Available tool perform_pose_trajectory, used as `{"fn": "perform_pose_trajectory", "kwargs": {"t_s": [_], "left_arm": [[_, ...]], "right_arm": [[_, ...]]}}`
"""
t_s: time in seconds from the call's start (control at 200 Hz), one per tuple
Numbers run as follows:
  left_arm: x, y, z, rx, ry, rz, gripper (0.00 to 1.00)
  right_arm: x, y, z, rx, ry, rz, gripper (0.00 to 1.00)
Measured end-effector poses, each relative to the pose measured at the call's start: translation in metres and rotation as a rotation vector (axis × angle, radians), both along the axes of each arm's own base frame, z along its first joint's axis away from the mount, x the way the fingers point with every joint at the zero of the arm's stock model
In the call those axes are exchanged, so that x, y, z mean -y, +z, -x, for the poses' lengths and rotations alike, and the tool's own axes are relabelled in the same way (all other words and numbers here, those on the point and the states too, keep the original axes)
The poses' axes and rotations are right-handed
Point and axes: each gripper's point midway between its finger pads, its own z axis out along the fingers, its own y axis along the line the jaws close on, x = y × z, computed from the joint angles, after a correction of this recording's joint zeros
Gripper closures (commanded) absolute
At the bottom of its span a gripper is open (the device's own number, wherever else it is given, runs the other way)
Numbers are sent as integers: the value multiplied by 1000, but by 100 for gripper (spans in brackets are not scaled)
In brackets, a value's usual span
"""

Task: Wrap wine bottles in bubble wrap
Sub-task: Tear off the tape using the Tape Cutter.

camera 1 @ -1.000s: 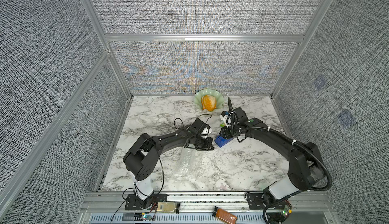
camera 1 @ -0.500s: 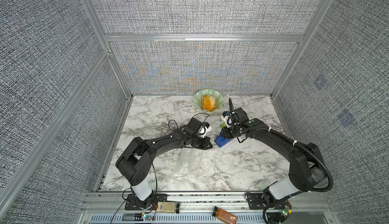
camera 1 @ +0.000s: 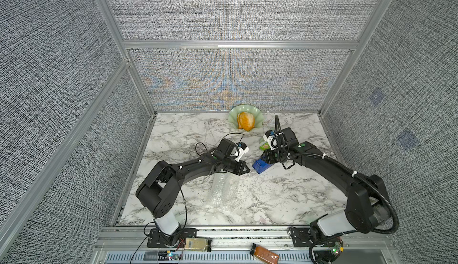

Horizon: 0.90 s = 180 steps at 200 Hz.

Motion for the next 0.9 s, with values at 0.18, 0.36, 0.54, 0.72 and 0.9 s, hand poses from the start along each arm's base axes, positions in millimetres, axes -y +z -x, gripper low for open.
{"fn": "perform_pose_trajectory", "kwargs": {"t_s": [0.18, 0.36, 0.54, 0.72, 0.9], "left_arm": [[-3, 16, 4, 114, -36, 56, 97], [-3, 41, 6, 239, -75, 122, 99], [0, 55, 1, 303, -103, 143, 100], [-5, 65, -4, 353, -106, 143, 100], [-16, 76, -25, 364, -39, 70, 100]], "right_arm": [[4, 8, 0, 30, -9, -39, 67], [3, 16, 4, 53, 7, -93, 67], [-8, 29, 8, 81, 61, -179, 67], [-16, 33, 10, 87, 96, -224, 67], [-19, 17, 6, 25, 49, -241, 65]]}}
